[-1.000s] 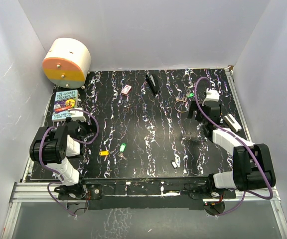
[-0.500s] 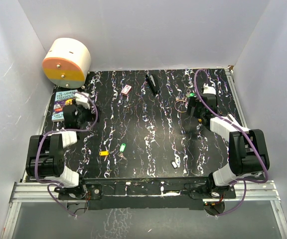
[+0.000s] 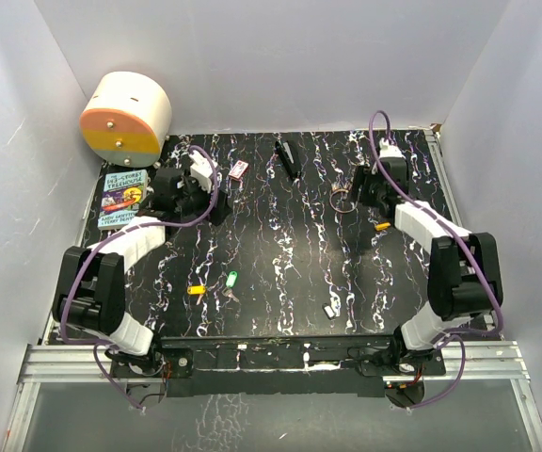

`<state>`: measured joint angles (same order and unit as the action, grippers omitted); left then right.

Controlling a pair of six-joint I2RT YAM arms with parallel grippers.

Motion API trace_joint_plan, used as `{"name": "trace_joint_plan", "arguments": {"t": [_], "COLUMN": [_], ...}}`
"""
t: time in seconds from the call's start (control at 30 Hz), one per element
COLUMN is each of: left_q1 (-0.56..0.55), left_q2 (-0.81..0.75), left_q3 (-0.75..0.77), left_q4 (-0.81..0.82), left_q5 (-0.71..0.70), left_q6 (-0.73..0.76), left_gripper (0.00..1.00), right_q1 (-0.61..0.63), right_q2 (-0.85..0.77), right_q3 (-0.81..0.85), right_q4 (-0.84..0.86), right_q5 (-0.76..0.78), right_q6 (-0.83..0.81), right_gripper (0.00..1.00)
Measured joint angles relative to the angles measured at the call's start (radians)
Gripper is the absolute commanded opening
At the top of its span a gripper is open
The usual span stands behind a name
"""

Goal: Put the keys on the keyring

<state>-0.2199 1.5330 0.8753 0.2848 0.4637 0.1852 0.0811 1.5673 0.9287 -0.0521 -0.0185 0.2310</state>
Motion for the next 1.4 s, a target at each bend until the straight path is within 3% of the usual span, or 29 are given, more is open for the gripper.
{"name": "trace_joint_plan", "arguments": {"t": [0.23,0.57,0.73,1.4], "left_q1": [0.008,0.009,0.009,0.009], "left_q2": [-0.02,-0.098,-0.106,-0.121], "left_q3": [-0.014,-0.072,-0.085,-0.104], "left_q4": [-0.118,-0.2,-0.216,-0.256], "left_q5": [-0.096,-0.214,-0.241,-0.282], "left_q6": [0.047,0.084,0.084,0.089], "left_gripper": [0.88,0.89,0.89,0.88], "right_q1": [0.001,0.076,0.142,0.207], "right_q2": [0.162,0.376,0.475,0.415], "right_q3": [0.231,0.373,0.486,0.386], "right_q4": [-0.024,-0.071,-0.13,-0.24], "right_q5": [-0.072,-0.111,-0.096,0.17], "right_q6": [0.023,0.01,-0.019,-0.084], "right_gripper": [0.5,0.42,0.43,0.47]}}
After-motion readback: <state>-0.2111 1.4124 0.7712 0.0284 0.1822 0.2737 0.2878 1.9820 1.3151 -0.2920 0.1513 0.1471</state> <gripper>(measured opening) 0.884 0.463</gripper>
